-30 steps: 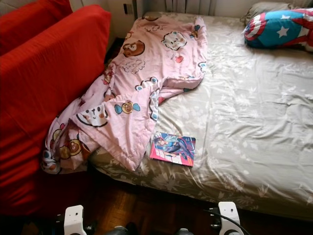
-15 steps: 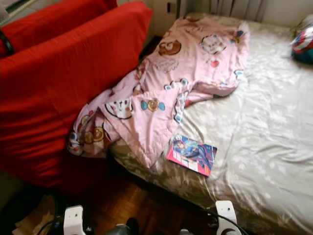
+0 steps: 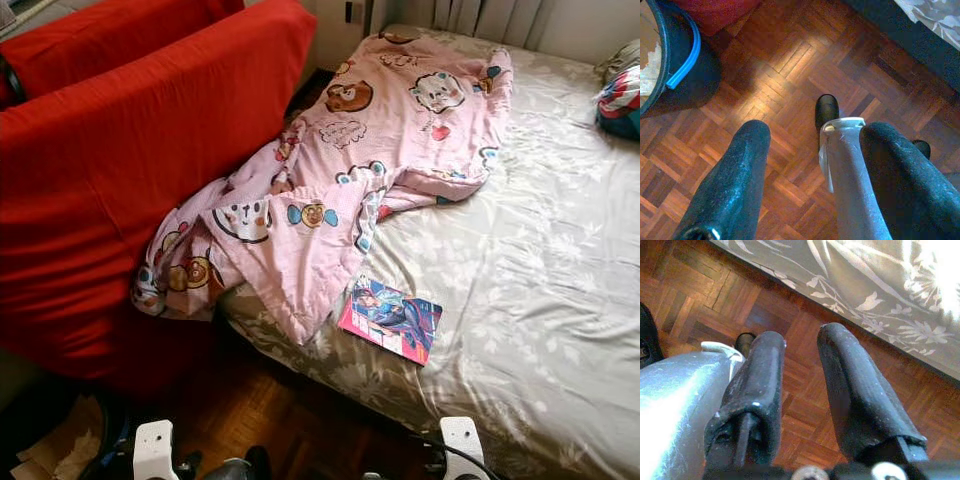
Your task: Clean up the room
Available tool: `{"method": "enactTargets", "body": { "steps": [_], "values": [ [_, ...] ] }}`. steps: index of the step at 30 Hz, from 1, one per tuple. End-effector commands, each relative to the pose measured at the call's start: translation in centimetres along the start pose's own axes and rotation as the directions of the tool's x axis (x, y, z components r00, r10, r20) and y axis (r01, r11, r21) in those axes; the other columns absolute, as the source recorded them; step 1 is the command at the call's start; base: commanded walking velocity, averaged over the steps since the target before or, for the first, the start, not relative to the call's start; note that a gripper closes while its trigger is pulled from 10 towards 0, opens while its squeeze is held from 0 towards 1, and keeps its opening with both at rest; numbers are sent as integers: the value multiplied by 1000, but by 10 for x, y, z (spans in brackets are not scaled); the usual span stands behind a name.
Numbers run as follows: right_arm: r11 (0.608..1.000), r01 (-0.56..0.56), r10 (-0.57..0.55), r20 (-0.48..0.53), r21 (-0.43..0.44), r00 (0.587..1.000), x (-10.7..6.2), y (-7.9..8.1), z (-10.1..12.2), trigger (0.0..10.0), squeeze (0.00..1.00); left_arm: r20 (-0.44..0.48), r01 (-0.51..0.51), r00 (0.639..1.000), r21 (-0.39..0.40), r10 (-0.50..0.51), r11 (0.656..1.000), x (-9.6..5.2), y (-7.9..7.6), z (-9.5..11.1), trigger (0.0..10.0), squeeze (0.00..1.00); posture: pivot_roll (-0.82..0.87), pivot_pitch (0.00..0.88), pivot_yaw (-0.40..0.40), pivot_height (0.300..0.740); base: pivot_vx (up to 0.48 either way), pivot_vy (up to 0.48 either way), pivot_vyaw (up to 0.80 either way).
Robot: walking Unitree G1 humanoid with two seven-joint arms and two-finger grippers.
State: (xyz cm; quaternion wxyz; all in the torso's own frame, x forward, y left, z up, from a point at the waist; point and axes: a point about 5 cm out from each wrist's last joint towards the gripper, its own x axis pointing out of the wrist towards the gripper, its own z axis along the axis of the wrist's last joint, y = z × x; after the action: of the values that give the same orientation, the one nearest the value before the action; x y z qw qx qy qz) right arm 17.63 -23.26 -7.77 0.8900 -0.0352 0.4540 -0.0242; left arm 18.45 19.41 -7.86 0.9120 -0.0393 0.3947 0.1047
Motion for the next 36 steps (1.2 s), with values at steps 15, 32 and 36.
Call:
{"method": "enactTargets", "body": {
  "steps": [15, 32, 36],
  "values": [
    [1000, -4, 4, -23, 15, 1000, -2, 2, -9, 10000, 0, -20, -16, 1000, -1, 16, 1000, -2, 4, -7, 10000, 0, -100, 202, 9, 740, 258, 0, 212],
    [986, -27, -24, 302, 162, 953, 3, 8, 57, 10000, 0, 391, 88, 917, 3, -82, 996, 1, -9, 73, 10000, 0, -99, 216, 9, 740, 0, 0, 0],
    [986, -77, -4, 474, 151, 881, 1, 33, 87, 10000, 0, 534, 132, 834, 59, -143, 990, -13, -13, 89, 10000, 0, -100, 218, 10, 740, 0, 0, 0]
  ]
}}
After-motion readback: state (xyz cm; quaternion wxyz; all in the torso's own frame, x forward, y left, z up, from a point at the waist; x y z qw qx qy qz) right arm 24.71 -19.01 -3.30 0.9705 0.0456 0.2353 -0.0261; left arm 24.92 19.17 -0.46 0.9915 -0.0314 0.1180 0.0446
